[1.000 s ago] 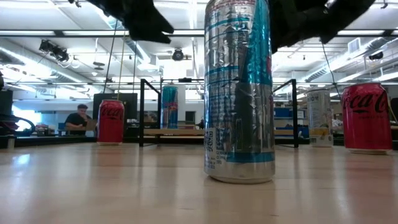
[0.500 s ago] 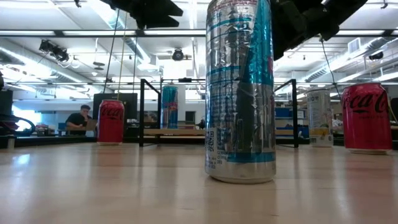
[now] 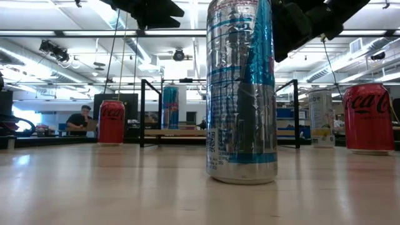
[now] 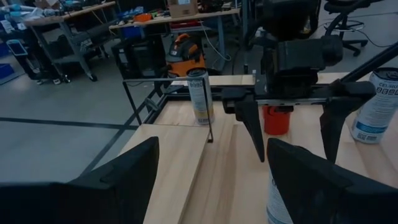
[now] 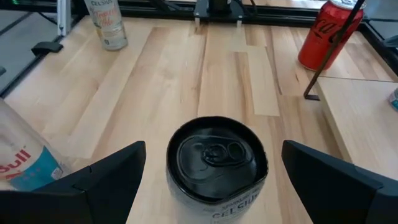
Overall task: Place canned beverage on shelf
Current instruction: Put the top white-blue soda can on the shelf
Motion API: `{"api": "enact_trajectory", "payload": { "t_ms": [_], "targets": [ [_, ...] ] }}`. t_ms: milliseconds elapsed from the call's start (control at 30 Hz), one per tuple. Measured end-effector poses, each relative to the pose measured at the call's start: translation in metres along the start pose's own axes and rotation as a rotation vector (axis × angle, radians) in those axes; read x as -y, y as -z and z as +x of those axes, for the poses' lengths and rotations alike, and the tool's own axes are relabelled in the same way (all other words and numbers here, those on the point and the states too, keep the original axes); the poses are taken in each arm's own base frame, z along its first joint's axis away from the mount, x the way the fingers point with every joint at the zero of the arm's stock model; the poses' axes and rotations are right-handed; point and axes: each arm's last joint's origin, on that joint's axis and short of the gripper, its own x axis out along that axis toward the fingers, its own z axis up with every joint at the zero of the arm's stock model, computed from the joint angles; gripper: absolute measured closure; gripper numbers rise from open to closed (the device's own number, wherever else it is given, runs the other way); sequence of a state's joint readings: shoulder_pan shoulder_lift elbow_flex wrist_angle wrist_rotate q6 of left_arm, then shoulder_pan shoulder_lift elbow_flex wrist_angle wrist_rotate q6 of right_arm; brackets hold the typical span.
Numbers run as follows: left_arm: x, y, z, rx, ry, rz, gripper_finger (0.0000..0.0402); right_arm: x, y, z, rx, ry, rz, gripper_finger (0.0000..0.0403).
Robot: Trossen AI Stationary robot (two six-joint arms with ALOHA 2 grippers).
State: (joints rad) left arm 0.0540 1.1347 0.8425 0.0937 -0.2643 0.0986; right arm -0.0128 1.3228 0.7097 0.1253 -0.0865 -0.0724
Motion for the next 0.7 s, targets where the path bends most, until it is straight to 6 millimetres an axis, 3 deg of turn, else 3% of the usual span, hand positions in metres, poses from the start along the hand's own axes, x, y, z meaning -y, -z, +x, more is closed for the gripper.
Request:
{"api": "enact_trajectory", "payload": {
  "t_ms": [167, 433, 700],
  "targets": [
    [0.0, 0.0, 0.0, 0.0, 0.0, 0.0, 0.0102, 0.0, 0.001, 0.002, -0.009, 0.049, -0.015, 0.0017],
    [0.0, 0.0, 0.0, -0.003, 0.0, 0.004, 0.0102, 0.001, 0.015, 0.024, -0.054, 0.049, -0.046, 0.0017],
    [0.0, 0.001, 0.0, -0.006, 0.001, 0.005, 0.0102, 0.001, 0.012, 0.024, -0.036, 0.051, -0.056, 0.0043]
  ]
}}
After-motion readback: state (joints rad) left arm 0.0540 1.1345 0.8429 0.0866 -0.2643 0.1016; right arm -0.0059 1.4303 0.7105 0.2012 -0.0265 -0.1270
